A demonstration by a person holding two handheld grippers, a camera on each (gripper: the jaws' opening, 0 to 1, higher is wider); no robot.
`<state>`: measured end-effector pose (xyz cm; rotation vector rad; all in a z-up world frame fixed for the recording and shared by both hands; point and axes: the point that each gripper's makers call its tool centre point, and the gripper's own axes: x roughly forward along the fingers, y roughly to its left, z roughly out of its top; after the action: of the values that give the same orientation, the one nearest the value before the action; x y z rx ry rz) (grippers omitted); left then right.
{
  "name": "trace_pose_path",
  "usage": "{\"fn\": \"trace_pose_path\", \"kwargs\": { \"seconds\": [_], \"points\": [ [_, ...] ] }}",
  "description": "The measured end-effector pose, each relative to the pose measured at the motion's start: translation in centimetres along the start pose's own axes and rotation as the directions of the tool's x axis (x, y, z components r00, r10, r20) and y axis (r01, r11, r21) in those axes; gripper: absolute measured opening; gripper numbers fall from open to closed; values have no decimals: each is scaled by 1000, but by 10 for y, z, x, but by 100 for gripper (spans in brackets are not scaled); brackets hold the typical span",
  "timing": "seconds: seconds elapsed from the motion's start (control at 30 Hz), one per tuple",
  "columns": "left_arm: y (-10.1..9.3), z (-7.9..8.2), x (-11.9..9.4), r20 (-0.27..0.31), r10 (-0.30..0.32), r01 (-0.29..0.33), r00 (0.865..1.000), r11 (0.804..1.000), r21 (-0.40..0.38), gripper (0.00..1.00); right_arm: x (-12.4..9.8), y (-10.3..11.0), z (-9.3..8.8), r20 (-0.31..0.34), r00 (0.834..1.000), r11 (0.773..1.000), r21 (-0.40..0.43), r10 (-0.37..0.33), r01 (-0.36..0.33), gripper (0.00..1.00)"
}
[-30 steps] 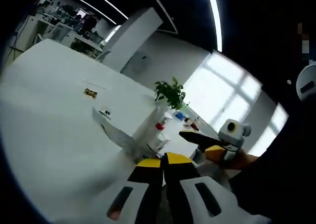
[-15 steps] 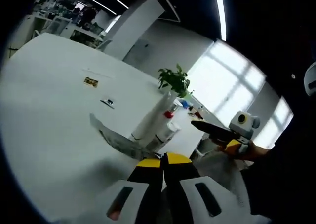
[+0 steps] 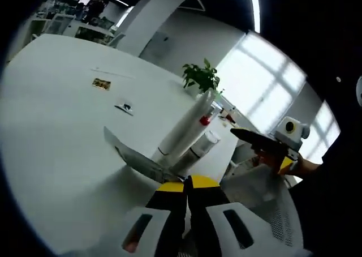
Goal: Arrange the skincare products in the storage area until every visible bottle or jar stands upright without overlapping.
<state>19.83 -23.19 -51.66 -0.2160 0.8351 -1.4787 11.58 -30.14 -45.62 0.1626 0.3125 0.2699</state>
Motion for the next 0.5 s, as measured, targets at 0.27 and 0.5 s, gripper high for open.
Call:
{"fn": "trace_pose_path", "kwargs": {
  "seconds": [0.27,0.5],
  "points": [
    [21,-14,8,-75,55,-56,996,998,-9,0,-1,-4,-2,-8,1000,1000,11,-17,17,98],
    [43,-30,5,-140,165,-176,976,982,-70,0,0,-3,-3,-15,1000,1000,10,-17,17,98]
  ]
}}
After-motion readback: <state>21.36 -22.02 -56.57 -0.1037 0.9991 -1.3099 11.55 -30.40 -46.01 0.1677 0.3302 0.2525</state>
